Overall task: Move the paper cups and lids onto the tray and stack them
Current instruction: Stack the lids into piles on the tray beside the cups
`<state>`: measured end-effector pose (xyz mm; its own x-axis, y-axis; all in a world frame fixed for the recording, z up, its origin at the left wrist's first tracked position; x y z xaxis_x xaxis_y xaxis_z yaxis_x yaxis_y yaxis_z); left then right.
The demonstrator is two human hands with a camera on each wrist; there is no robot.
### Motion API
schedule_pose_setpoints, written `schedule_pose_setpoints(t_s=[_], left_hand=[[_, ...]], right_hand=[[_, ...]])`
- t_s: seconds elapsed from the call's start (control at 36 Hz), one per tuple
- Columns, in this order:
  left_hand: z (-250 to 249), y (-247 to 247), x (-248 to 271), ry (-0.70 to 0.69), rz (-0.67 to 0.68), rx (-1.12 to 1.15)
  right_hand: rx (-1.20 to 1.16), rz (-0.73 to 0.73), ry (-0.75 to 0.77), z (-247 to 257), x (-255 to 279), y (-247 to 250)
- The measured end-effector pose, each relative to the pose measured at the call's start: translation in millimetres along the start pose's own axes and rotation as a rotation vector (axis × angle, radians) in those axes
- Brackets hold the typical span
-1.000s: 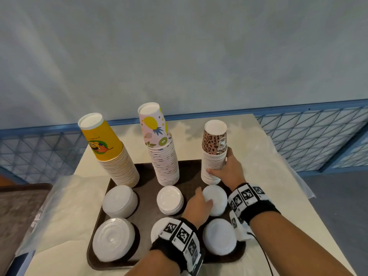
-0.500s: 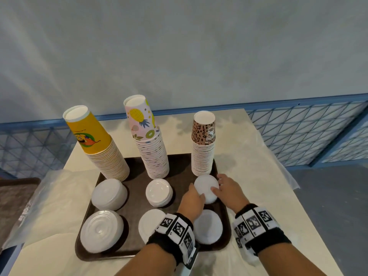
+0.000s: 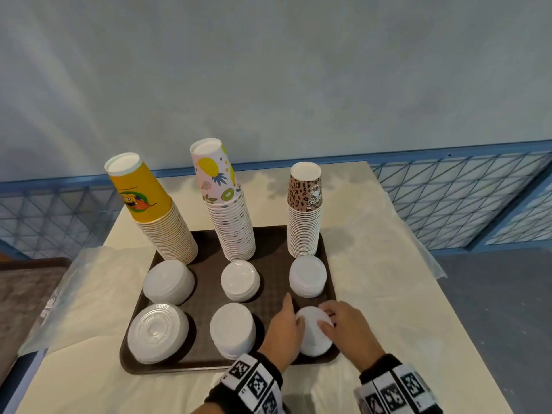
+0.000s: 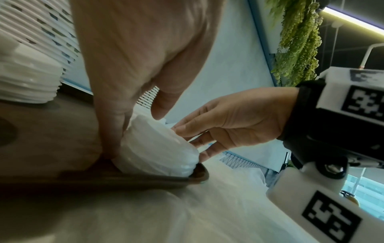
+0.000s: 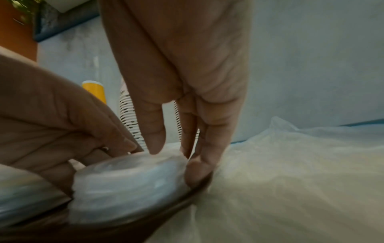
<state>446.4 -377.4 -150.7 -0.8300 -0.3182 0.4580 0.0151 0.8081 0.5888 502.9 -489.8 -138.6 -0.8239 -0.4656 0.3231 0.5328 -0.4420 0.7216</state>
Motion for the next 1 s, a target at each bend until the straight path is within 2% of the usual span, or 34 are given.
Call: schedule_pose_setpoints(t_s=[0.22, 0.31, 0.39, 0.44, 0.58, 0.69, 0.81, 0.89, 1.0], left_hand=[[-11, 0, 8, -0.070, -0.013, -0.060], [-29, 4, 14, -0.205, -0.081, -0.104], [-59, 0, 17, -0.393, -0.122, -0.295], [-76, -9, 12, -0.461, -0.091, -0.435], [-90, -38, -5, -0.410, 0.075, -0.708], [-88, -55, -15, -0.360, 0.186, -0.883], [-93, -54, -13, -0.343, 0.212, -0.880], [-97, -52, -13, -0.343, 0.199, -0.895], [-101, -50, -12, -0.292, 0.212, -0.875]], right_hand=[[0.010, -0.025, 0.030, 0, 3, 2], [-0.047, -0.145, 0.074, -1, -3, 24], [-0.008, -0.260, 0.099, -7, -23, 54], [0.060, -0.273, 0.079, -16, -43, 66], [0.336, -0.022, -0.110, -48, -76, 54], [0.404, -0.026, -0.107, -49, -84, 53], [0.390, 0.027, -0.095, -50, -92, 56], [0.292, -0.017, -0.080, -47, -93, 72], [0.108, -0.198, 0.019, -25, -83, 111]])
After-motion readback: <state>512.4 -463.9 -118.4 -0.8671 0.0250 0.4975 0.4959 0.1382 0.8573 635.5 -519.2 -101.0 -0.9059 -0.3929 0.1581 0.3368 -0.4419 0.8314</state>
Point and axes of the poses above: each hand's wrist, its own x-axis away from the middle knuckle, its own y-axis out of the back of the hand, z = x × y, the point moved 8 cm from there along -x, towards the middle knuckle
